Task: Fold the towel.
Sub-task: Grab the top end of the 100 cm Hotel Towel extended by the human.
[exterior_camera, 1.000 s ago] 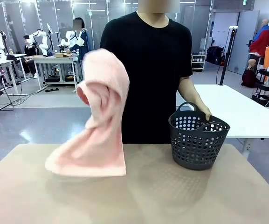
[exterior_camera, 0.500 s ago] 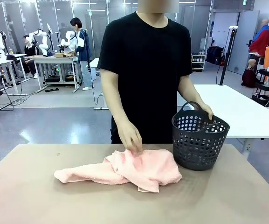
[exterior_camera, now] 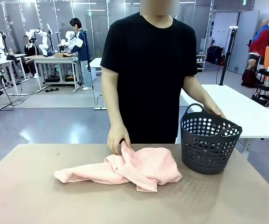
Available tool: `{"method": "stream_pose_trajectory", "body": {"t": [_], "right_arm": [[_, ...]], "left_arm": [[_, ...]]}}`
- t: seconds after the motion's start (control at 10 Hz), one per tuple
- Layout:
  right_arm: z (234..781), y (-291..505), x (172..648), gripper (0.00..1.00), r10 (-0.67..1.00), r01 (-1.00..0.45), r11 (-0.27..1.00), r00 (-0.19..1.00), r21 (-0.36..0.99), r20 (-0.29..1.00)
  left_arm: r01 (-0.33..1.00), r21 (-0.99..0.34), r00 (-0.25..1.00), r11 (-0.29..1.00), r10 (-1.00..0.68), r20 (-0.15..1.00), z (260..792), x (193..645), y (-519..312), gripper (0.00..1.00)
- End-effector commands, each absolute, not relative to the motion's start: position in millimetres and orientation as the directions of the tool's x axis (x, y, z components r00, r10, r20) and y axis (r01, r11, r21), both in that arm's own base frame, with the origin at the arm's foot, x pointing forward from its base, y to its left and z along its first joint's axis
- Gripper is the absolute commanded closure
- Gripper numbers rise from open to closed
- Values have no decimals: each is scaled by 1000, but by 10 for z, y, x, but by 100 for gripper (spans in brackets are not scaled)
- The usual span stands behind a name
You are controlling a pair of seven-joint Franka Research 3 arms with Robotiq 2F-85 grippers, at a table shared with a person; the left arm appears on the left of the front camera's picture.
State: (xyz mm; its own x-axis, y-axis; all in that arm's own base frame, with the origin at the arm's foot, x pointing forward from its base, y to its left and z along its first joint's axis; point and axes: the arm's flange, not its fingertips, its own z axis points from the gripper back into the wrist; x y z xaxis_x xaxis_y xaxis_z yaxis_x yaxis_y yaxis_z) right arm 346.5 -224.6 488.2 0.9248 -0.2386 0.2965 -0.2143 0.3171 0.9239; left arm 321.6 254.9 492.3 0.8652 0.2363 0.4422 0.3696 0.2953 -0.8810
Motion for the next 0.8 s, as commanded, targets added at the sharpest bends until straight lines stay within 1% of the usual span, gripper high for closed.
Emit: {"method": "stream_pose_trajectory", "body": {"t": [0.0,0.7], "right_arm": [[4886,-2257,3467,0,-238,-224,306,923,925,303],[4886,-2257,3467,0,-238,-224,306,923,925,303]], "left_arm": [[378,-880,864,286,231,447,4919,3203,2558,0],[378,-880,864,286,231,447,4919,3203,2558,0]]}}
